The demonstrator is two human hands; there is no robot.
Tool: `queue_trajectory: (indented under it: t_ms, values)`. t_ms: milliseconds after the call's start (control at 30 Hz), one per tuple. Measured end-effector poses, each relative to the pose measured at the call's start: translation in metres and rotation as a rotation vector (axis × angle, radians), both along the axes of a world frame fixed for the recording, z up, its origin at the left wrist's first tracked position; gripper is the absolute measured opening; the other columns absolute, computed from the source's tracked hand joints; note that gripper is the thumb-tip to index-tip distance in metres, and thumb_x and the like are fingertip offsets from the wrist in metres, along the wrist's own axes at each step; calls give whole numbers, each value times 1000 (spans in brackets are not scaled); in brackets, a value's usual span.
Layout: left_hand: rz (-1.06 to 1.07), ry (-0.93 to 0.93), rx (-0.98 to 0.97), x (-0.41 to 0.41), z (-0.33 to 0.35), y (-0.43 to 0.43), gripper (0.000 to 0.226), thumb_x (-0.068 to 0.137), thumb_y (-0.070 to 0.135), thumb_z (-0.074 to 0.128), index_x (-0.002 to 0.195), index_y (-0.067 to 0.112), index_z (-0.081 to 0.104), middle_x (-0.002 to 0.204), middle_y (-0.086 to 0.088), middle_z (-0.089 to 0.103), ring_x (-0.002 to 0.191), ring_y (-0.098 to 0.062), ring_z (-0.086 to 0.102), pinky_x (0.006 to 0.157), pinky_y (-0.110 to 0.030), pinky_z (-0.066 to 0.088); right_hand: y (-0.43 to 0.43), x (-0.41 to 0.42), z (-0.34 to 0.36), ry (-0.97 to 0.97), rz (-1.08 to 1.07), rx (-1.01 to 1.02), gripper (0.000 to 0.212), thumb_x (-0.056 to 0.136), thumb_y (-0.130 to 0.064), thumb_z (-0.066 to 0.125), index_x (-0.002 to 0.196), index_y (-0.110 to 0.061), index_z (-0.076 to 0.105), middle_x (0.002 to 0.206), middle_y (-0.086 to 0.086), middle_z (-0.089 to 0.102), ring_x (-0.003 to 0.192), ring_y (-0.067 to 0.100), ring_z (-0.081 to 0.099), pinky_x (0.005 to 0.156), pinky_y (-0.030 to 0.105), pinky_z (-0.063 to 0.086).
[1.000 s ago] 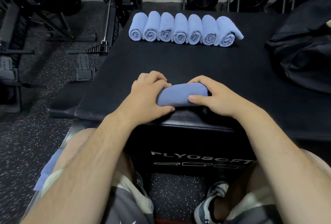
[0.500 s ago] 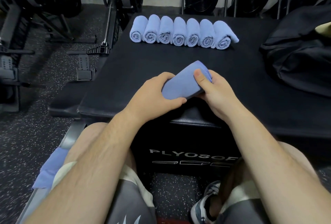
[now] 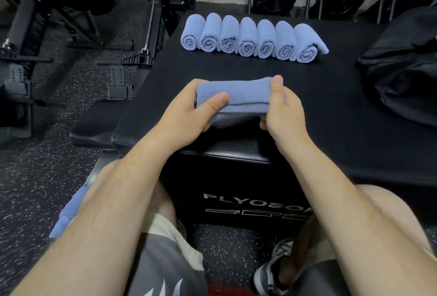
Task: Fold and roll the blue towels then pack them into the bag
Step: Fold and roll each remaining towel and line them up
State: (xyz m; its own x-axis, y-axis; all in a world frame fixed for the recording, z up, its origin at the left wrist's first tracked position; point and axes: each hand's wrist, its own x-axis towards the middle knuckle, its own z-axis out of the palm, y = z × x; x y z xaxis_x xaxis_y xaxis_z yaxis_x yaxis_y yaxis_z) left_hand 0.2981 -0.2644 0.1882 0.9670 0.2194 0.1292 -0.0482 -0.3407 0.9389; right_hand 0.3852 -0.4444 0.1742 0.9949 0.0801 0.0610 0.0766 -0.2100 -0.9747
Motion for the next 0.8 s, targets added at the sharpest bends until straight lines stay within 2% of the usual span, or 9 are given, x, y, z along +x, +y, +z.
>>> queue_trajectory:
  t_ms: [100, 233, 367, 467, 533, 600, 667, 733, 800]
  values:
    - [-3, -6, -109, -1, 1, -1, 19, 103, 38, 57, 114, 24, 54, 62, 13, 56, 51, -12, 47, 47, -20, 40, 8, 1, 5, 48, -20, 54, 64, 106, -57, 27, 95, -5, 64, 67, 3, 54, 46, 12, 48, 49, 30, 45]
    - [-31, -48, -217, 0, 2, 9, 23, 106, 31, 53, 123, 15, 55, 77, 12, 61, 57, -16, 50, 48, -26, 42, 20, 6, 8, 94, -18, 166, 62, 107, -56, 27, 95, -13, 69, 66, 0, 57, 47, 11, 48, 44, 24, 40]
    - [71, -127, -259, 8, -3, 21, 25, 104, 18, 57, 129, 17, 51, 106, -1, 62, 68, -19, 62, 61, -34, 55, 49, 24, 8, 126, 12, 203, 62, 103, -61, 36, 113, -6, 63, 81, 3, 63, 52, 9, 51, 46, 24, 42]
    - [197, -246, -180, 21, -15, 32, 38, 97, 15, 67, 129, 17, 48, 119, 2, 59, 95, -15, 67, 79, -35, 60, 78, 36, 15, 152, -1, 238, 58, 98, -56, 55, 136, -13, 45, 107, 5, 69, 54, 8, 62, 63, 29, 55]
    - [297, -295, -75, 31, -20, 39, 43, 91, 19, 73, 124, 25, 47, 122, 3, 58, 107, -14, 64, 88, -29, 54, 97, 38, 18, 111, -5, 234, 59, 94, -42, 68, 140, -25, 36, 123, 1, 62, 71, 8, 71, 79, 26, 58]
    - [373, -338, -6, 44, -21, 43, 46, 88, 17, 75, 120, 29, 45, 124, -4, 54, 111, -13, 58, 87, -18, 46, 117, 39, 14, -16, -8, 127, 45, 90, -31, 73, 127, -30, 48, 131, -1, 52, 94, 3, 67, 91, 23, 54]
    - [420, -372, 18, 57, -20, 48, 48, 86, 13, 77, 120, 23, 45, 124, -7, 48, 110, 5, 51, 85, -7, 39, 139, 39, 11, -93, 51, 28, 21, 94, -29, 66, 114, -25, 63, 129, 0, 56, 102, -3, 60, 100, 25, 50]
    - [470, -375, 74, 72, -22, 58, 45, 87, 9, 76, 123, 10, 49, 123, -9, 44, 105, 19, 44, 84, -1, 34, 163, 44, 8, -77, 120, -26, 31, 96, -37, 59, 122, -22, 66, 126, -3, 63, 113, 7, 60, 104, 32, 48]
    - [464, -328, 98, 88, -27, 75, 47, 88, 11, 75, 126, 7, 48, 123, -7, 43, 104, 12, 48, 82, -2, 37, 178, 49, 8, -15, 196, -3, 42, 94, -41, 62, 131, -21, 62, 124, -5, 67, 112, 9, 62, 98, 27, 51]
